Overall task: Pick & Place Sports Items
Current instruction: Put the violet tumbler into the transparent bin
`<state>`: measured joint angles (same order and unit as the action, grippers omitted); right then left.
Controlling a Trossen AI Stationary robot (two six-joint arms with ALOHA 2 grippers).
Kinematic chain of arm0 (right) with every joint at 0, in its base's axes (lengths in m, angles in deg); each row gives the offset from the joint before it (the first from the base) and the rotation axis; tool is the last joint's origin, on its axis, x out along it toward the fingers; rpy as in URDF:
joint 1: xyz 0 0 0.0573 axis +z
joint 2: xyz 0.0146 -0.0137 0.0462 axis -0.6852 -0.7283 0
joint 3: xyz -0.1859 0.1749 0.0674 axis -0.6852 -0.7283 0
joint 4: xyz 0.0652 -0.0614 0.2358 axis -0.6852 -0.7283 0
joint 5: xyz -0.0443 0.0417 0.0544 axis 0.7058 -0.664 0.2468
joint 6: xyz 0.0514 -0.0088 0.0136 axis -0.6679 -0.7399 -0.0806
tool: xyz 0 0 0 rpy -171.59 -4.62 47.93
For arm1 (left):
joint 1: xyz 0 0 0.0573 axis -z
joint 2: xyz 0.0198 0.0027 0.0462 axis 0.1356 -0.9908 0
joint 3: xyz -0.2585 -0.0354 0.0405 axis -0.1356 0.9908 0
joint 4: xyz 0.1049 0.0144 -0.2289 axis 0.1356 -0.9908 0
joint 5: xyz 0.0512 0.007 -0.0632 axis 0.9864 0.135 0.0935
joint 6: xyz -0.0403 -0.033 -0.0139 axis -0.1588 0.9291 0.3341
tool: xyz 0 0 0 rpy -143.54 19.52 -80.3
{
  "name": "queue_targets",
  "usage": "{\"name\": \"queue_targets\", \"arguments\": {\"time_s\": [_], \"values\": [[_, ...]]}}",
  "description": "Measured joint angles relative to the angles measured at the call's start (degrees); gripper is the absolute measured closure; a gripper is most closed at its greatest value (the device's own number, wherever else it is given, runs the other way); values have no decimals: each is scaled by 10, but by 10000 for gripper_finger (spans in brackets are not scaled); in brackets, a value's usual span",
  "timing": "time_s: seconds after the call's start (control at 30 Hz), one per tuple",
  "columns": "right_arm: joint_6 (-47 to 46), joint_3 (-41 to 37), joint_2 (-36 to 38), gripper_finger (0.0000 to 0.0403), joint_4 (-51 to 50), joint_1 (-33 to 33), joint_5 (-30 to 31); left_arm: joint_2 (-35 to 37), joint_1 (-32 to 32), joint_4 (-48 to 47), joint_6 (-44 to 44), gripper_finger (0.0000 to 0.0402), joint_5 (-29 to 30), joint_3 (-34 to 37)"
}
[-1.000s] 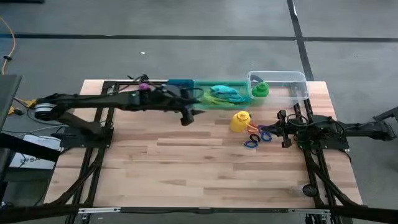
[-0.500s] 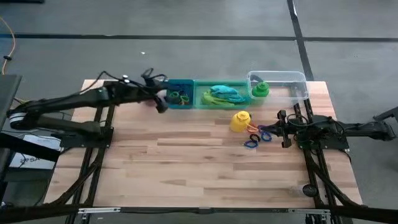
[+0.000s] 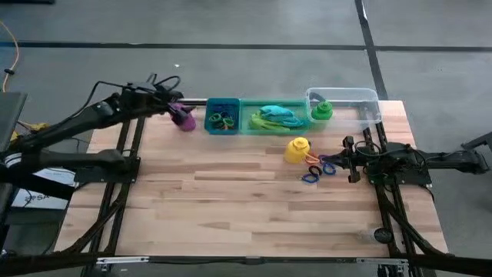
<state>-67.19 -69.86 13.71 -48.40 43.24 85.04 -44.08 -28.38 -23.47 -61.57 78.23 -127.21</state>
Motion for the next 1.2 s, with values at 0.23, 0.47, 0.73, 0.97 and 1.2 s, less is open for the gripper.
{"name": "queue_targets", "arguments": {"time_s": [0.23,0.47,0.73,0.97,1.2], "values": [[0,0,0,403,0,0,0,42,-53,24,-9,19,-2,60],[0,0,0,403,0,0,0,95,-74,137,-8,19,-10,171],[0,0,0,403,0,0,0,102,-89,246,-7,19,-35,257],[0,0,0,403,0,0,0,78,-108,268,-8,19,-41,275],[0,0,0,402,0,0,0,28,-114,295,-13,20,-74,276]]}}
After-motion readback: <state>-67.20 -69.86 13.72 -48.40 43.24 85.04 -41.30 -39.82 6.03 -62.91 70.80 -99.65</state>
